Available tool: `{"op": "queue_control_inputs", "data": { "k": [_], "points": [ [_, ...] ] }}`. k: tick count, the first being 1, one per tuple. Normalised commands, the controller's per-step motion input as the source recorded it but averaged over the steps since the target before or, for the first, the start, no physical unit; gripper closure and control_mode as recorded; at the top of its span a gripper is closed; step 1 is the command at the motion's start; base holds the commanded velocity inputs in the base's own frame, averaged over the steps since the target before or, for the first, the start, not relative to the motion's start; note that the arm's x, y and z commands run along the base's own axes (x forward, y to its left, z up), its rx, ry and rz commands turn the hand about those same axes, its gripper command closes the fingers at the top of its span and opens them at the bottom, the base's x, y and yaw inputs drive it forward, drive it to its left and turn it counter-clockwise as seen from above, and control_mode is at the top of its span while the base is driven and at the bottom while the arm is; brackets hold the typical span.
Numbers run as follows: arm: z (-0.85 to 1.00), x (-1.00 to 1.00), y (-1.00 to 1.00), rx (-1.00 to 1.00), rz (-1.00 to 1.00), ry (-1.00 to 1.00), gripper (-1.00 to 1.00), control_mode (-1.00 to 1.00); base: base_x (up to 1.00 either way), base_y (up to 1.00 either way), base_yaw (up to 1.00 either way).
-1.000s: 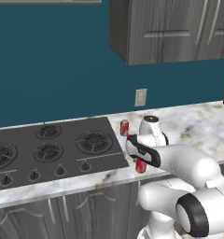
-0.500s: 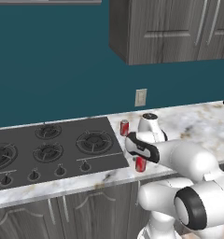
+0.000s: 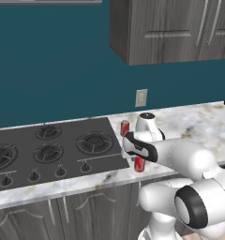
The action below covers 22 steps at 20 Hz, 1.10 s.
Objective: Four empty soda cans are scattered around the kitchen. Gather all the cans and cluster them next to the stove for recycling.
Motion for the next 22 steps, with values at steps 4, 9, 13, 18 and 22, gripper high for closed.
{"op": "queue_control_inputs", "data": {
  "k": [4, 9, 13, 18, 22],
  "points": [
    [0.00, 0.00, 0.00, 0.00, 0.00, 0.00, -1.00, -1.00, 0.00, 0.00, 0.00],
    [0.00, 0.00, 0.00, 0.00, 0.00, 0.00, -1.00, -1.00, 0.00, 0.00, 0.00],
    [0.00, 0.00, 0.00, 0.00, 0.00, 0.00, -1.00, -1.00, 0.00, 0.00, 0.00],
    [0.11, -0.01, -0.04, 0.01, -0.01, -0.04, -1.00, -1.00, 0.00, 0.00, 0.00],
    [0.30, -0.05, -0.08, 0.04, -0.01, -0.09, -1.00, -1.00, 0.00, 0.00, 0.00]
  ]
}}
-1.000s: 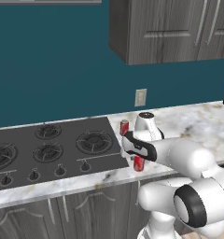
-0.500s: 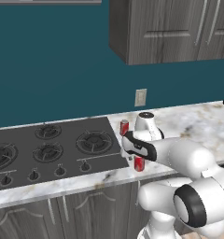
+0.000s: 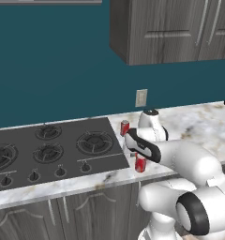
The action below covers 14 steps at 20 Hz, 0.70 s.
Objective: Four empty soda cans are scattered around the kitchen. Gather all the cans and cluster them next to the stove for recycling.
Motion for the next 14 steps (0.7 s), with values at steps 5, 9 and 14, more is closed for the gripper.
{"op": "queue_control_inputs", "data": {
  "k": [5, 9, 14],
  "points": [
    [0.25, -0.15, -0.06, 0.03, 0.00, -0.11, -1.00, -1.00, 0.00, 0.00, 0.00],
    [0.25, -0.26, 0.00, 0.02, 0.00, -0.09, -1.00, -1.00, 0.00, 0.00, 0.00],
    [0.36, -0.48, 0.00, 0.02, -0.02, -0.10, -1.00, -1.00, 0.00, 0.00, 0.00]
  ]
}}
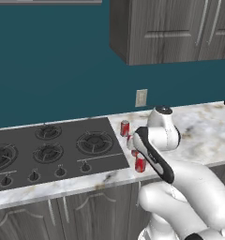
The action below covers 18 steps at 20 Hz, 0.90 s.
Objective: Four empty soda cans are scattered around the kitchen. Gather all the cans and cluster them next to the stove for recycling.
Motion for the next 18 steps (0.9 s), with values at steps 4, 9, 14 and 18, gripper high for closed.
{"op": "queue_control_inputs", "data": {
  "k": [4, 9, 14, 18],
  "points": [
    [0.50, -0.61, 0.00, 0.02, -0.07, -0.12, -1.00, -1.00, 0.00, 0.00, 0.00],
    [0.58, -0.66, 0.00, 0.01, -0.07, -0.18, -1.00, -1.00, 0.00, 0.00, 0.00],
    [0.63, -0.66, 0.00, 0.00, -0.05, -0.22, -1.00, -1.00, 0.00, 0.00, 0.00],
    [0.63, -0.66, 0.00, 0.01, -0.05, -0.21, -1.00, -1.00, 0.00, 0.00, 0.00]
  ]
}}
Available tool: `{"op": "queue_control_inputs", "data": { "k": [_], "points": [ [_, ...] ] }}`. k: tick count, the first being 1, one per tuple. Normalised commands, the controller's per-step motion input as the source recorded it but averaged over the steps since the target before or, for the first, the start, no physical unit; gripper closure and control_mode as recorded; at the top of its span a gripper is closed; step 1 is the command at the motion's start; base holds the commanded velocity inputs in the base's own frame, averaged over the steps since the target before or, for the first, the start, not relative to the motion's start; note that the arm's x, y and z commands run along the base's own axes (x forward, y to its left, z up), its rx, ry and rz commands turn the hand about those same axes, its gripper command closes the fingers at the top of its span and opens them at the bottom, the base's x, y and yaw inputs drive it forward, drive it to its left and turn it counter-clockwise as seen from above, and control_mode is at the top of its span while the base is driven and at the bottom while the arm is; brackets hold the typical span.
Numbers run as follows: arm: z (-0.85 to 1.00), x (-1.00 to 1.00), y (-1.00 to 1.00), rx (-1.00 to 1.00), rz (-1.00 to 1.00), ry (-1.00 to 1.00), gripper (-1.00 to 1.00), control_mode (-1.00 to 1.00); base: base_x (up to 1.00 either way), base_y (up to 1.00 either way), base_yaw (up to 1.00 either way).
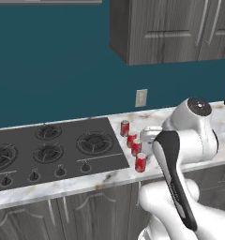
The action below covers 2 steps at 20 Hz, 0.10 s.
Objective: Four empty soda cans are scattered around the kitchen. Gather all the cans and cluster them next to the stove for recycling.
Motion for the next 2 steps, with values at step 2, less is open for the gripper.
{"op": "queue_control_inputs", "data": {
  "k": [2],
  "points": [
    [0.52, -0.64, 0.00, 0.00, -0.05, -0.19, -1.00, -1.00, 0.00, 0.00, 0.00]
  ]
}}
